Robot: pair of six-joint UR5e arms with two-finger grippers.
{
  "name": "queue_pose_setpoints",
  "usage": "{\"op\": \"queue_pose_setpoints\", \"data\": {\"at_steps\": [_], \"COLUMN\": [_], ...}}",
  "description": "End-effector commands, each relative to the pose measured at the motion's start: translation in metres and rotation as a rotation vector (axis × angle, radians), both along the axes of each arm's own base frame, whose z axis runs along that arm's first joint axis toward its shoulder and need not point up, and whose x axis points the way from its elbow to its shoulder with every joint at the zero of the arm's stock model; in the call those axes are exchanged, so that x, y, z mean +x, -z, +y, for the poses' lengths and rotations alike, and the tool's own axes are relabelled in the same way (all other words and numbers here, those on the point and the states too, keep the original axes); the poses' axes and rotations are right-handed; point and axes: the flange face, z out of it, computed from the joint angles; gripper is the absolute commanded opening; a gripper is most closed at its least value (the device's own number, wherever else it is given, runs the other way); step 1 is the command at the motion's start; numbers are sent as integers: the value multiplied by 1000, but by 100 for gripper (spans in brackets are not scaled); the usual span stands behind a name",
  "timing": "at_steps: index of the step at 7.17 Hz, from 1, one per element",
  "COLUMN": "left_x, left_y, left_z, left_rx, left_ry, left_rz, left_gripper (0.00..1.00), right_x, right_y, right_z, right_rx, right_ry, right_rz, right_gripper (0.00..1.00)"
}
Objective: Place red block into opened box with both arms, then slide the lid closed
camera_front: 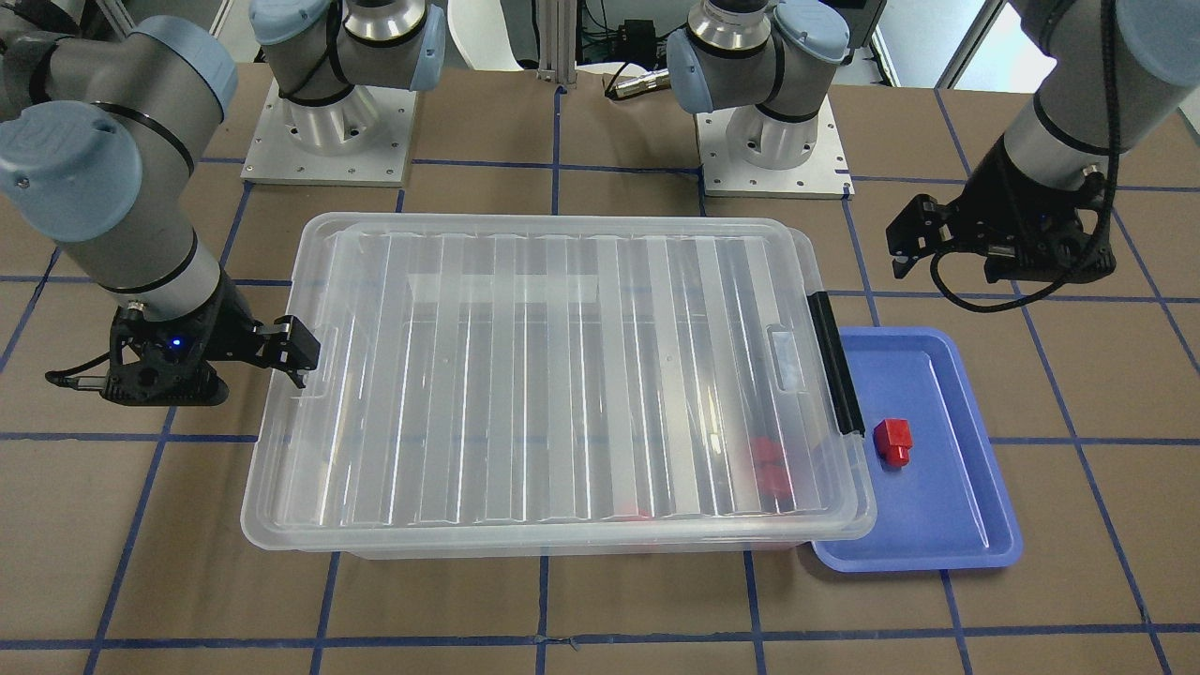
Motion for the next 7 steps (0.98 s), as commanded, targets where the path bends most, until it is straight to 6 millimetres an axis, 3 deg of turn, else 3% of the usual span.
{"op": "queue_pose_setpoints", "data": {"at_steps": [1,3,7], "left_x": [16,25,35], "left_y": [44,94,170], "left_z": [-27,-45,-69], "left_rx": [2,44,88], "left_ry": [-6,-7,-18], "left_rz": [14,24,38], "left_gripper": [100,100,100], "right_x": [-40,-66,-131], "right_y": [0,0,-3], "right_z": [-1,0,7], "right_rx": [1,2,9], "right_ry": [-25,-36,-82], "right_rz": [1,4,6], "right_gripper": [100,100,100]}}
